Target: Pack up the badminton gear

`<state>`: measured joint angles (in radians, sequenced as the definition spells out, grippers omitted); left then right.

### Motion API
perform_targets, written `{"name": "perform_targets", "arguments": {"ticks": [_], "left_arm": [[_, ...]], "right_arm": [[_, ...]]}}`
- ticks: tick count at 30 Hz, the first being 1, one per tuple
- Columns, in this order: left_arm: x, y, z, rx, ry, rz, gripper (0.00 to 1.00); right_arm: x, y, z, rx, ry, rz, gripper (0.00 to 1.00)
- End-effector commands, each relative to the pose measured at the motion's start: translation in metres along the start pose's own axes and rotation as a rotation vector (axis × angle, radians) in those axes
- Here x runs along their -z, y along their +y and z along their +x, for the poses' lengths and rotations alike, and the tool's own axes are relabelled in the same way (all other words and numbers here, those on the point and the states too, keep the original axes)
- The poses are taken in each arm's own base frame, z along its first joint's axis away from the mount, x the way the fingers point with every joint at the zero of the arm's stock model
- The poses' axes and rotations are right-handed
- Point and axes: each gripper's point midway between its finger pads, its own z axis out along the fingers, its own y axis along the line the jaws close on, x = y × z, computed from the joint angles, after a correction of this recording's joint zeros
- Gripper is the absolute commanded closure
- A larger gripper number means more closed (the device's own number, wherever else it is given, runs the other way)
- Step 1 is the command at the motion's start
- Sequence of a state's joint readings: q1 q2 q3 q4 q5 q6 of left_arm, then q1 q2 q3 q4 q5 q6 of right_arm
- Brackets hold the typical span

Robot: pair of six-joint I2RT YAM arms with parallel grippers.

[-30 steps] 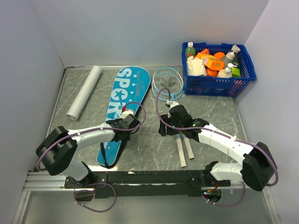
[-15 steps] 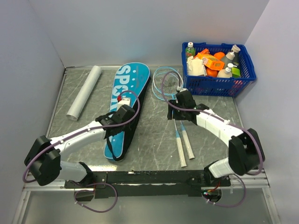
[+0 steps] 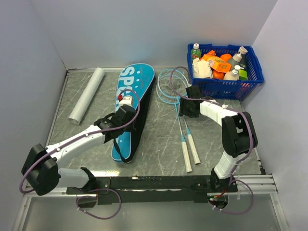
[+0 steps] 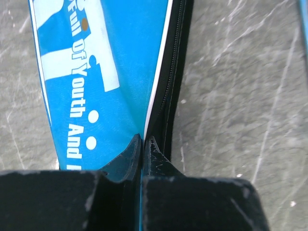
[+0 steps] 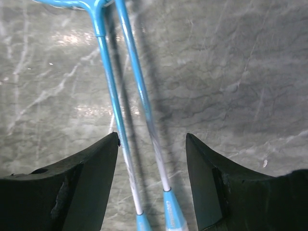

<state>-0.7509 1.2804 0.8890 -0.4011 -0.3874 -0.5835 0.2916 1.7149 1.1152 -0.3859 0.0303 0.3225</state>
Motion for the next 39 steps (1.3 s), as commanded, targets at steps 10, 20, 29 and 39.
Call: {"name": "perform_targets", "arguments": {"ticks": [10,20,29,39], "left_arm": [[0.008,-0.019,-0.041,0.071,-0.127,0.133,0.99],[0.013,-0.018,-0.04,0.085,-0.143,0.162,0.99],[0.007,-0.021,-0.041,0.093,-0.141,0.162,0.99],[0.006,-0.024,-0.064,0.117,-0.173,0.162,0.99]], "right_arm": [[-0.026,-0.007,0.007,0.008,0.072,0.03,0.39],[-0.026,-0.006,-0.003,0.014,0.077,0.054,0.91],[0.009,0.003,-0.044,0.057,-0.025,0.068,1.0],[0.081,0.026,-0.015,0.131,-0.088,0.073,1.0]]}}
